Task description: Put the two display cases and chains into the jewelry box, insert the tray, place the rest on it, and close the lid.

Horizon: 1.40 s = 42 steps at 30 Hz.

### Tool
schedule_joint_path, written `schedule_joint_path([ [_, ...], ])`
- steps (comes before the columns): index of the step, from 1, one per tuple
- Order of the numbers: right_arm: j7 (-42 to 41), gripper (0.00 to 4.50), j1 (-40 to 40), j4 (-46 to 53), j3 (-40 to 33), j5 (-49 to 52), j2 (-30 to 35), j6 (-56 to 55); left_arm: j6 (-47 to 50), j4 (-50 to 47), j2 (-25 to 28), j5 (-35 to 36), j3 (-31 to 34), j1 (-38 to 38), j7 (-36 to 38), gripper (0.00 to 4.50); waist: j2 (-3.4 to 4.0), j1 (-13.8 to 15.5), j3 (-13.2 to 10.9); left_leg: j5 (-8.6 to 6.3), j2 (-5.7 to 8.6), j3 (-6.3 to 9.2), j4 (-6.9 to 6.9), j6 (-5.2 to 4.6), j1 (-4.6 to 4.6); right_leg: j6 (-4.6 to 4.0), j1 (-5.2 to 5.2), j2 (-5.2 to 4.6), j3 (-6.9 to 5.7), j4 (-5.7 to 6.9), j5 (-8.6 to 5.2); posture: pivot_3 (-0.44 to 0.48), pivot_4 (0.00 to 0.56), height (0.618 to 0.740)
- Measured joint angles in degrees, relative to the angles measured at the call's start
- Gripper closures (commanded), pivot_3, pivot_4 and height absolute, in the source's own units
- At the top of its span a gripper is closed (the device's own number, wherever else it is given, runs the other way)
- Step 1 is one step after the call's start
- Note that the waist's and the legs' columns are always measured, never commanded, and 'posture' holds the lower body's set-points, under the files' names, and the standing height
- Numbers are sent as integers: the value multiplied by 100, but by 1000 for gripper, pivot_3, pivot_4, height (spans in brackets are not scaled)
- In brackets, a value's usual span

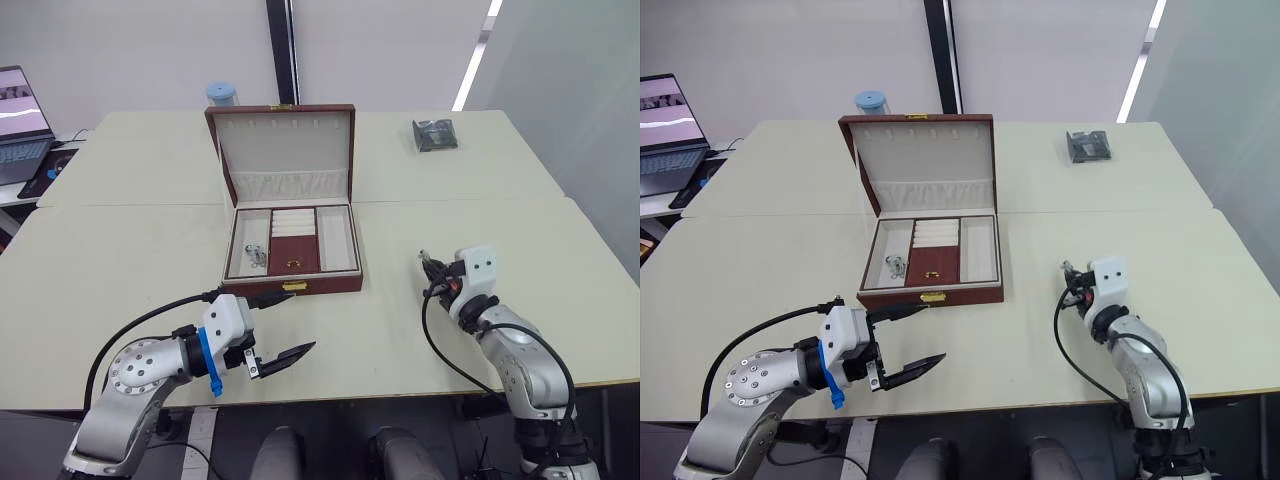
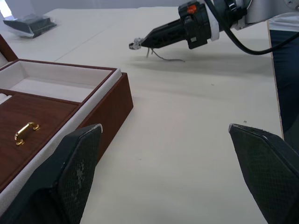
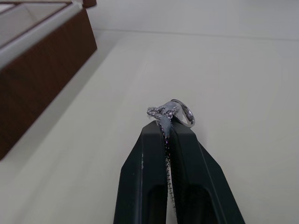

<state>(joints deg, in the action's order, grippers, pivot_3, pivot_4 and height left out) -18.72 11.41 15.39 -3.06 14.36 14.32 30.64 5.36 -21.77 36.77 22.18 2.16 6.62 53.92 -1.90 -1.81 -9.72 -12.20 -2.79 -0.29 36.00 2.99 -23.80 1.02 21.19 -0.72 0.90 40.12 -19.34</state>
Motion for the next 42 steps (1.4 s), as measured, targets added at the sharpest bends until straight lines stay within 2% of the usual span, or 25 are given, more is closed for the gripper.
schedule_joint_path([
  [7,-98,4483,880,71,380,296,-244,604,-13,27,-179,41,519,365,-401,0,1,-4,0,0,0,-2,0,0,-1,0,2,-2,2,1,0,0,150,740],
  [16,-148,4483,1998,-378,673,564,-844,983,-86,-165,-453,32,776,954,-851,0,0,1,0,0,2,-1,0,0,-3,-1,3,-11,-1,1,0,0,150,740],
  [28,-365,4483,2355,-1053,892,594,-1159,871,-209,-705,-686,-83,942,1746,-1335,0,0,-2,0,0,2,-2,0,-1,-4,-1,6,-13,-1,2,1,0,150,740],
  [38,-492,4483,2303,-1447,982,486,-1178,635,-218,-898,-738,-100,949,1941,-1526,0,1,-1,-1,0,2,-2,0,-1,-4,-1,6,-13,-2,2,1,0,150,740],
  [39,-491,3902,2301,-1449,981,485,-1182,625,-213,-938,-738,-100,949,1945,-1556,0,1,-1,-1,0,2,-2,0,-1,-4,-1,7,-13,-1,2,1,0,150,740],
  [42,-490,3125,2301,-1450,954,486,-1199,603,-196,-969,-737,-98,949,1928,-1589,0,1,-1,-1,0,2,-2,0,-1,-4,-1,7,-12,-2,2,1,0,150,740],
])
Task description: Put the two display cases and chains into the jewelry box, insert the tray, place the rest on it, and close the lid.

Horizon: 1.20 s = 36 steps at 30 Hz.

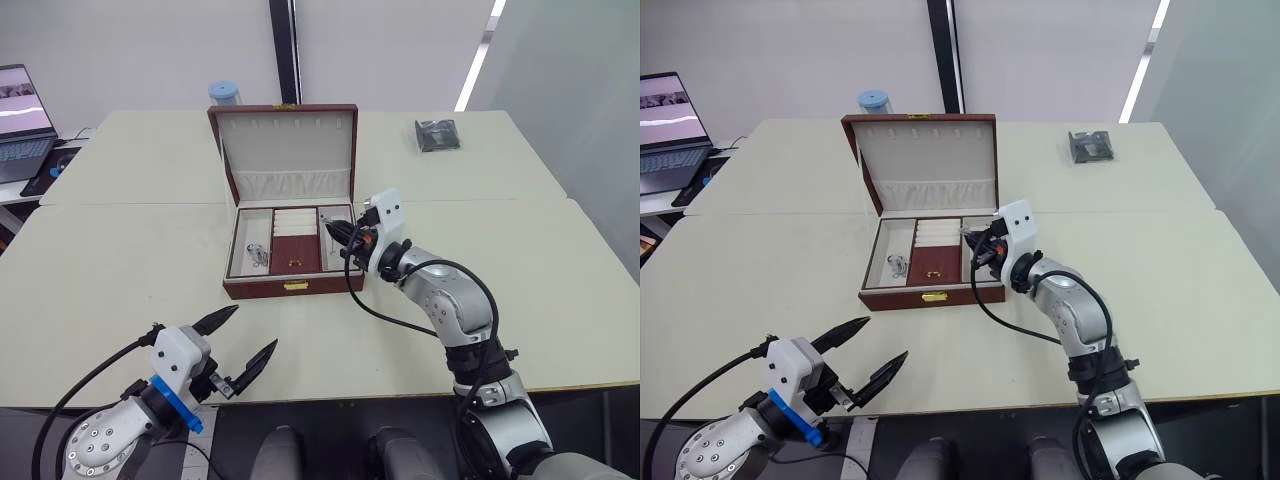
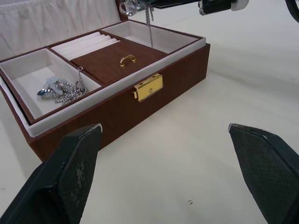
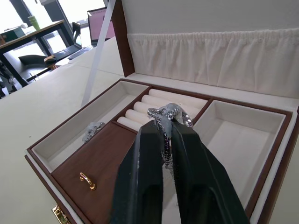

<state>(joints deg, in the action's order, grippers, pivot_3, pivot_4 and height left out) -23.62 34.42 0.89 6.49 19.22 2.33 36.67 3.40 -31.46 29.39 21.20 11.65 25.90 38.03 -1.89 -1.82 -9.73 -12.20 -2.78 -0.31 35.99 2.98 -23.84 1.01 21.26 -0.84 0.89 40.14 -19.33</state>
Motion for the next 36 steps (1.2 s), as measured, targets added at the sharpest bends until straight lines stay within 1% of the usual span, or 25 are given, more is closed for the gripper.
schedule_joint_path([
  [7,-9,1137,-25,0,-66,0,25,-93,201,0,25,29,0,-179,-29,0,0,0,0,0,0,0,0,0,0,0,0,0,0,0,0,0,150,740],
  [10,-40,110,-128,11,-63,-3,87,-143,459,-1,38,124,0,-232,-86,0,0,0,0,0,1,0,0,0,0,0,0,0,0,0,0,0,150,740],
  [13,-256,50,-239,18,-31,-8,260,-254,877,0,63,353,61,-321,-159,0,0,0,0,0,1,1,0,0,0,0,0,0,-1,0,0,0,150,740],
  [14,-409,50,-251,32,38,-25,406,-351,1060,1,74,474,138,-341,-188,0,0,-1,0,0,1,0,0,0,0,0,0,0,-1,0,0,0,150,740],
  [18,-1401,50,-443,85,208,-130,1351,-949,1624,126,289,926,504,-390,-137,0,0,18,-2,0,4,3,0,0,0,1,-4,0,-5,-5,0,0,150,740],
  [22,-2333,50,-612,-229,4,-116,2237,-1524,1766,762,591,1063,1045,-525,59,0,0,13,-2,0,1,4,0,-1,3,0,-4,4,-5,-4,0,0,150,740],
  [26,-3056,50,-889,-524,-263,-41,2846,-1916,1689,1476,820,1030,1476,-700,284,0,1,8,-4,0,1,1,0,-1,2,0,-4,4,-2,-8,0,0,150,740],
  [31,-3506,50,-1214,-1014,-547,-15,3374,-2183,1524,2271,1136,903,1858,-949,403,0,0,5,-5,0,2,-1,0,-1,3,0,-5,0,-1,-7,0,0,150,740],
  [36,-3515,50,-1424,-1284,-788,-19,3569,-2370,1455,2750,1346,766,2035,-1197,437,0,1,12,-5,0,1,0,0,0,2,0,-5,0,-3,-7,0,0,150,740],
])
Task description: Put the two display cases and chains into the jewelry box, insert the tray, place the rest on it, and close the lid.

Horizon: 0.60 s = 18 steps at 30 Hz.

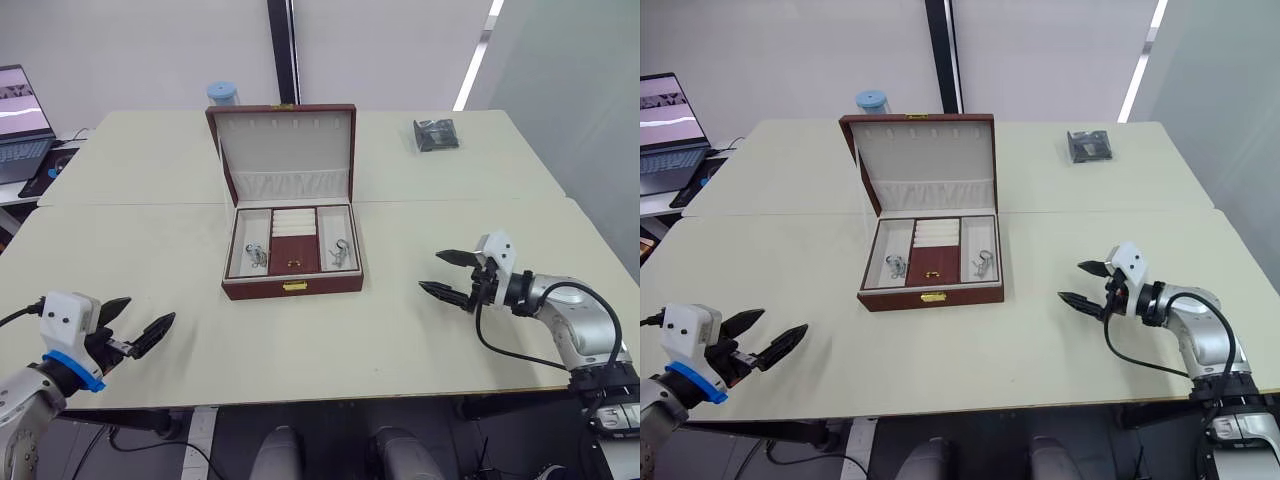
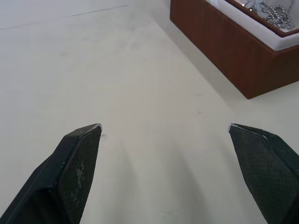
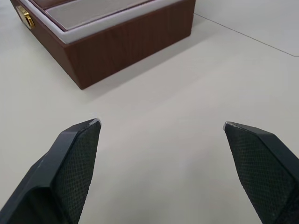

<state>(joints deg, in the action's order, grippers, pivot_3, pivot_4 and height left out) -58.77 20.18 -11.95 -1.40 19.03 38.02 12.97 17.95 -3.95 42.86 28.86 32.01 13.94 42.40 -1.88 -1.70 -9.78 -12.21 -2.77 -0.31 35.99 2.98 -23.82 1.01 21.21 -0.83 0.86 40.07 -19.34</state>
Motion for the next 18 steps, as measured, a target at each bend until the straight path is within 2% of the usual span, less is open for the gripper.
schedule_joint_path([
  [8,-22,50,-504,-226,-356,-143,393,-357,-120,924,521,-233,50,-771,234,0,0,4,-1,0,2,-2,0,0,0,0,-1,-3,-1,0,0,0,150,740],
  [18,30,50,-896,-226,-652,-159,450,-466,-318,1538,613,-452,-128,-1278,516,0,0,-4,-1,0,0,-5,0,1,1,0,-1,-3,1,2,0,0,150,740],
])
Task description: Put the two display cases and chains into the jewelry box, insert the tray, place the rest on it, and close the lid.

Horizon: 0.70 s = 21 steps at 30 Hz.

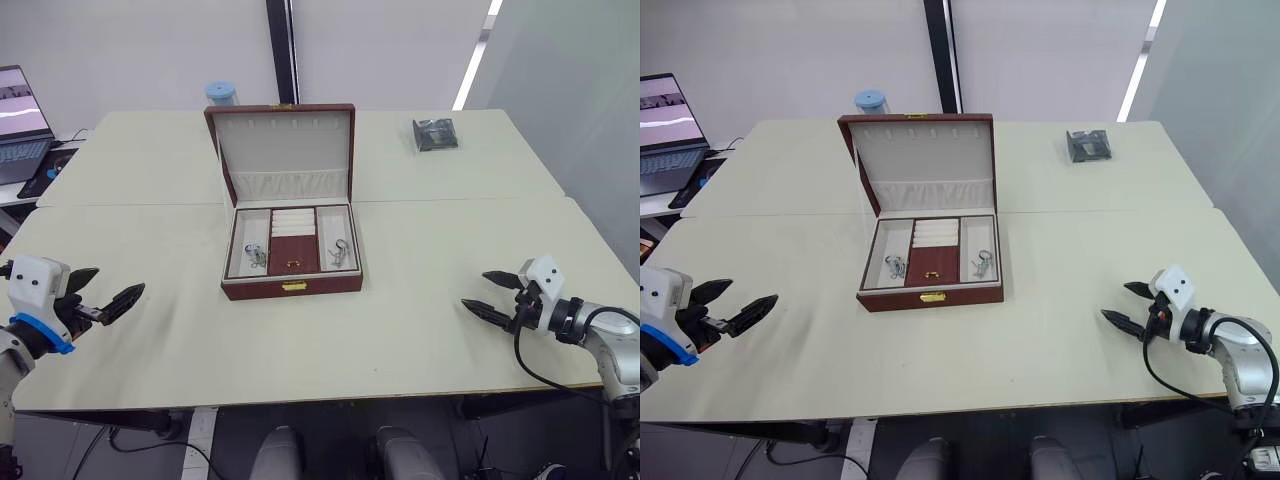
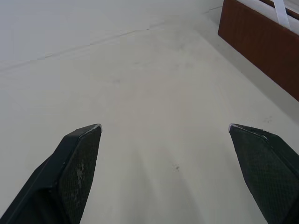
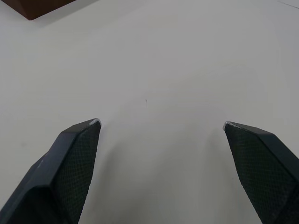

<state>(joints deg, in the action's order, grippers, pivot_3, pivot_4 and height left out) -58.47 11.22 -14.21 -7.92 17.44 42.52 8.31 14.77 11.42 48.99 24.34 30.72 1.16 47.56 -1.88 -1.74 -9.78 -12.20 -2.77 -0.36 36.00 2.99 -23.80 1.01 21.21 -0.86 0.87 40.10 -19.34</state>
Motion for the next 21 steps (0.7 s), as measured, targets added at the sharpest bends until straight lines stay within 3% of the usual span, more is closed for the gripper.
schedule_joint_path([
  [11,74,50,29,-40,-36,-55,6,-57,-4,21,0,-71,-6,-33,89,0,0,-4,0,0,0,-2,0,0,1,0,0,0,2,1,0,0,150,740],
  [14,188,0,191,-115,-35,-57,-73,-79,26,11,0,-83,-7,3,85,598,0,-7,0,0,0,-1,1,0,1,0,0,0,1,2,0,0,150,740],
  [18,343,0,498,-130,18,-53,-289,7,111,-9,-24,-137,-170,-114,17,1887,0,1,0,0,0,2,1,0,1,0,-1,0,-1,3,0,0,150,740],
  [21,461,913,775,-32,223,-68,-641,105,115,35,-196,-242,-480,-522,-115,2850,0,6,0,1,1,3,6,1,0,0,-1,0,-2,9,0,0,150,740],
])
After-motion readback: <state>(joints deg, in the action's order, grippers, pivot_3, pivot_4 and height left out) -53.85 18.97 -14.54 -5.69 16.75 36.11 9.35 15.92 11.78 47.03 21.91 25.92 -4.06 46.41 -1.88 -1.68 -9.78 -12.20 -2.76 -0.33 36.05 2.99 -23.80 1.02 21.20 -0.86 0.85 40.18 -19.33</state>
